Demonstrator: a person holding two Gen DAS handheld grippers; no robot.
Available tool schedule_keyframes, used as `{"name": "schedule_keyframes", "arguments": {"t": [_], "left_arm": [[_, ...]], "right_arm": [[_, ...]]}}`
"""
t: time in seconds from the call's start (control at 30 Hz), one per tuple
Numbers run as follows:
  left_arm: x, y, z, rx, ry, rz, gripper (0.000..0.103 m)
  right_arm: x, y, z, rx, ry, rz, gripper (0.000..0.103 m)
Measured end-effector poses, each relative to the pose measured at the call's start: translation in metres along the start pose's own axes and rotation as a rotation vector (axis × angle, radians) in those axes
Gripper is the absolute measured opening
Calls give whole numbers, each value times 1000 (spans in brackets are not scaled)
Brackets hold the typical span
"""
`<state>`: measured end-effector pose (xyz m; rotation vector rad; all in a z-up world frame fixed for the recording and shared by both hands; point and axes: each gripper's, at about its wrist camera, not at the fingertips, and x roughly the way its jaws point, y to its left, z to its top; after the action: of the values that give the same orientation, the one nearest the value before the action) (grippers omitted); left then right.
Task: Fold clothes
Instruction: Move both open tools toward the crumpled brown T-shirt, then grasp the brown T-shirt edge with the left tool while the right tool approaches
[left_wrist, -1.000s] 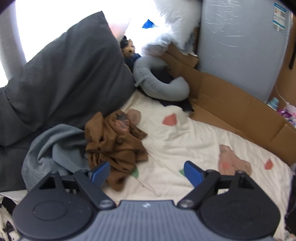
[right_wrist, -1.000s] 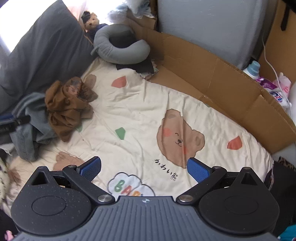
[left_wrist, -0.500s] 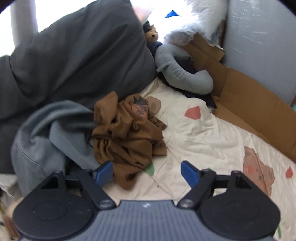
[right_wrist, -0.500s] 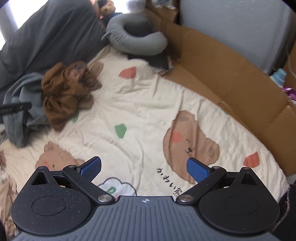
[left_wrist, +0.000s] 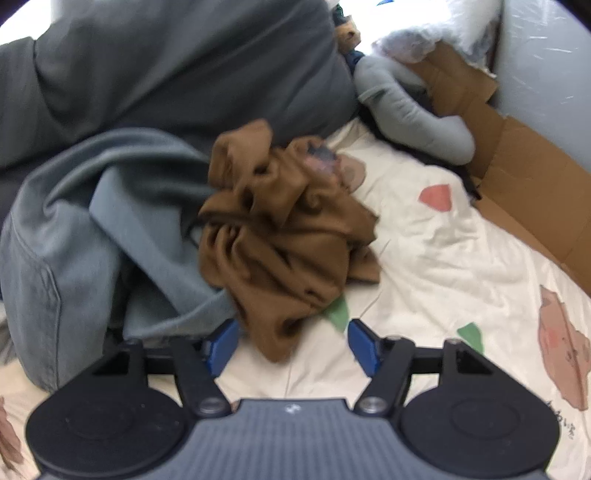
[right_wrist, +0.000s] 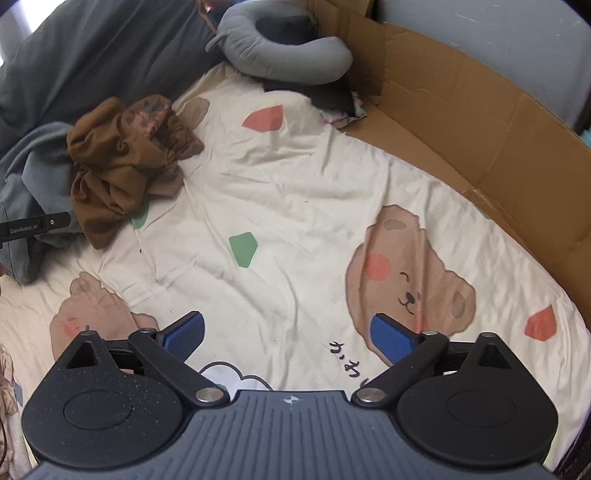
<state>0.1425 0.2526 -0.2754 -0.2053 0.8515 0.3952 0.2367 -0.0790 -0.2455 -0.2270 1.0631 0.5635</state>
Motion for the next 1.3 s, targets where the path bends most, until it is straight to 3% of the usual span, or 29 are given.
{"name": "schedule_keyframes", "arguments": {"t": [0.7, 0.8, 1.23, 1.27, 1.3], "left_arm": [[64, 33, -19, -187, 18, -49, 64], [69, 37, -23, -205, 11, -58, 63], [89, 48, -29, -300, -3, -135, 47], [91, 47, -29, -302, -3, -141, 44], [93, 47, -29, -306, -4, -146, 35]], "right_arm": [[68, 62, 49, -107, -2, 13, 91], [77, 72, 54, -122, 7, 22, 86], [114, 111, 75, -194, -10, 23, 84], [118, 114, 77, -196, -10, 23, 83], [121, 116, 78, -198, -4, 21, 80]]}}
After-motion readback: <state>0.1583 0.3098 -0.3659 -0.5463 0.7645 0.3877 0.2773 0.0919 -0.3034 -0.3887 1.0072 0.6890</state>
